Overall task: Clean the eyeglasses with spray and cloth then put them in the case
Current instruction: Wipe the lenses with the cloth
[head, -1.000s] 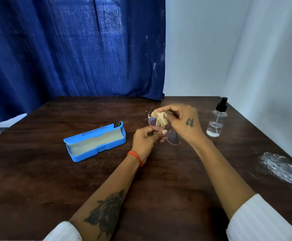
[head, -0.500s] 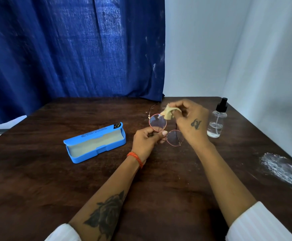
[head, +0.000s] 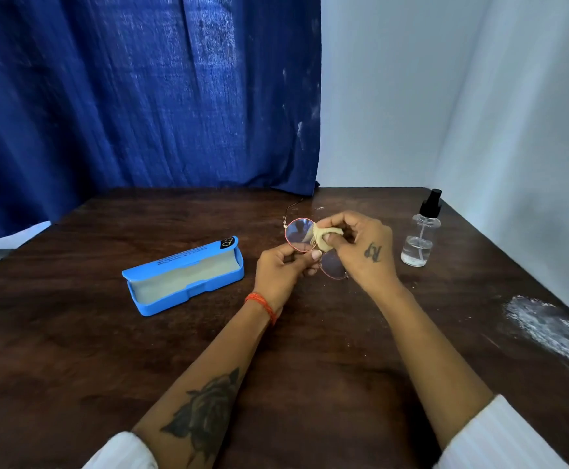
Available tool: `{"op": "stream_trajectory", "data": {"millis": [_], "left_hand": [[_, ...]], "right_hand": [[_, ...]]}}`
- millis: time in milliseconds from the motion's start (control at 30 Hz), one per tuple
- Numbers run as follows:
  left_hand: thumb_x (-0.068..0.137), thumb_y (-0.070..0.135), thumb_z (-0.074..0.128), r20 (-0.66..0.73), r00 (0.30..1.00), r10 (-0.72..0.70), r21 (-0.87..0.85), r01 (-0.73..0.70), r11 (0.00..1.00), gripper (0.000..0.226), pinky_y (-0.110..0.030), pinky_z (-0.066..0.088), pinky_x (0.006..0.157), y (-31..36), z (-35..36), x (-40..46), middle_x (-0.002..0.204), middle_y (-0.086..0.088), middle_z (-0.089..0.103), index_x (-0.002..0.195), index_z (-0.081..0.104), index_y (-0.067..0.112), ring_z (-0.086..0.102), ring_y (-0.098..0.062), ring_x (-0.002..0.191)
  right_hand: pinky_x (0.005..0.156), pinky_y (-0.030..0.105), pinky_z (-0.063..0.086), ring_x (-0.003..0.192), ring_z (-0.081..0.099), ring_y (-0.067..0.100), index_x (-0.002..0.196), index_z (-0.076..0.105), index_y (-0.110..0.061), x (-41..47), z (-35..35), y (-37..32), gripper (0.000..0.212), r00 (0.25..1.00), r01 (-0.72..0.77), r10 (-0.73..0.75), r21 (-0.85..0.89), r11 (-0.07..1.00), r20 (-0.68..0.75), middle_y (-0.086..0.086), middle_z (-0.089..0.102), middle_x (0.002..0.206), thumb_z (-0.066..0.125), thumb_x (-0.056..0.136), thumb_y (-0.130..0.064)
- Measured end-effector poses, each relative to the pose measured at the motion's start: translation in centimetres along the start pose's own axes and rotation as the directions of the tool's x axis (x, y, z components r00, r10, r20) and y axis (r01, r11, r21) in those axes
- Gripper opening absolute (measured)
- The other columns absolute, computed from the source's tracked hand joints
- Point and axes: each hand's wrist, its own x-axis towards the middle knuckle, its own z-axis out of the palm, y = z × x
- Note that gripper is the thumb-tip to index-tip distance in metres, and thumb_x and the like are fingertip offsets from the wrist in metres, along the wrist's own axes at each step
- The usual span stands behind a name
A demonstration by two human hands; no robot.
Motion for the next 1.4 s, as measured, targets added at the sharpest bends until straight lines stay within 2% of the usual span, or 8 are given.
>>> {"op": "stream_trajectory", "data": {"millis": [233, 467, 667, 833, 933, 1067, 1200, 1400], "left_hand": [[0.082, 0.005, 0.063, -0.023, 1.000, -0.013, -0.049, 0.012, 0.999, 0.006, -0.013, 0.051, 0.059, 0.4, 0.0, -0.1, 0.073, -0.006, 0.066, 0.086, 0.067, 0.008, 0.060, -0.001, 0.057], [0.082, 0.000, 0.061, -0.028, 1.000, -0.007, -0.086, 0.004, 0.996, 0.013, -0.016, 0.053, 0.062, 0.2, -0.1, 0.0, 0.075, -0.003, 0.068, 0.087, 0.069, 0.009, 0.062, -0.005, 0.061], [0.081, 0.001, 0.064, -0.050, 0.999, -0.014, -0.117, 0.008, 0.993, 0.009, -0.013, 0.051, 0.058, 0.3, 0.1, 0.0, 0.069, -0.003, 0.067, 0.085, 0.069, 0.006, 0.063, -0.003, 0.059], [0.082, 0.001, 0.063, -0.093, 0.994, -0.051, -0.206, 0.031, 0.978, 0.007, -0.014, 0.054, 0.062, 0.3, 0.1, 0.1, 0.074, -0.006, 0.065, 0.088, 0.067, 0.000, 0.063, -0.003, 0.061], [0.081, 0.005, 0.064, -0.094, 0.992, -0.088, -0.256, 0.061, 0.965, 0.007, -0.015, 0.055, 0.063, 0.3, -0.1, 0.2, 0.071, -0.003, 0.069, 0.087, 0.068, 0.002, 0.065, -0.004, 0.064], [0.079, 0.010, 0.068, -0.071, 0.990, -0.125, -0.285, 0.100, 0.953, 0.005, -0.017, 0.055, 0.063, 0.3, 0.0, 0.1, 0.068, 0.002, 0.072, 0.084, 0.070, 0.008, 0.067, -0.006, 0.067], [0.081, 0.008, 0.065, -0.072, 0.988, -0.136, -0.344, 0.103, 0.933, 0.007, -0.015, 0.053, 0.058, 0.5, 0.4, -0.1, 0.064, 0.006, 0.071, 0.075, 0.069, 0.011, 0.065, -0.002, 0.062], [0.082, 0.005, 0.062, -0.062, 0.989, -0.132, -0.300, 0.107, 0.948, 0.009, -0.016, 0.053, 0.061, 0.6, 0.5, -0.2, 0.061, 0.007, 0.069, 0.077, 0.069, 0.008, 0.063, -0.002, 0.061]], "right_hand": [[0.073, 0.029, 0.053, 0.079, 0.065, 0.010, 0.083, 0.069, -0.023, 0.1, -1.9, 0.5, 0.027, 0.985, 0.010, -0.018, -0.048, 0.999, -0.171, -0.011, 0.068, 0.083, 0.063, 0.075, 0.002], [0.074, 0.027, 0.048, 0.082, 0.061, 0.017, 0.085, 0.065, -0.012, -2.1, -0.8, 0.1, 0.024, 0.946, 0.315, -0.284, -0.246, 0.916, 0.154, 0.003, 0.068, 0.089, 0.061, 0.071, 0.007], [0.066, 0.010, 0.043, 0.073, 0.058, 0.000, 0.082, 0.065, -0.020, -1.7, -1.8, 1.0, 0.019, 1.000, 0.028, -0.026, -0.145, 0.989, 0.015, -0.011, 0.066, 0.081, 0.066, 0.076, -0.001], [0.072, 0.037, 0.055, 0.076, 0.063, 0.013, 0.078, 0.063, -0.022, -2.4, -2.3, 2.0, 0.018, 0.982, -0.188, 0.187, -0.040, 0.981, -0.019, -0.004, 0.068, 0.081, 0.071, 0.074, -0.006], [0.068, 0.036, 0.055, 0.074, 0.063, 0.014, 0.075, 0.063, -0.023, -3.0, -2.2, 2.1, 0.019, 0.974, -0.223, 0.221, -0.043, 0.974, -0.039, -0.005, 0.067, 0.077, 0.074, 0.071, -0.007], [0.059, 0.024, 0.048, 0.066, 0.062, 0.016, 0.079, 0.064, -0.015, -3.2, -2.2, 1.0, 0.016, 0.951, 0.030, -0.072, -0.142, 0.989, -0.300, -0.004, 0.064, 0.073, 0.067, 0.072, -0.001], [0.071, 0.029, 0.046, 0.074, 0.057, 0.025, 0.085, 0.065, -0.006, -4.9, -0.2, 0.1, 0.016, 0.889, 0.395, -0.452, -0.378, 0.837, -0.072, 0.011, 0.064, 0.082, 0.064, 0.071, 0.003], [0.065, 0.037, 0.052, 0.070, 0.057, 0.032, 0.088, 0.066, -0.002, -4.7, 0.9, 0.2, 0.017, 0.869, 0.454, -0.483, -0.554, 0.698, 0.103, 0.016, 0.064, 0.083, 0.067, 0.072, 0.001]]}}
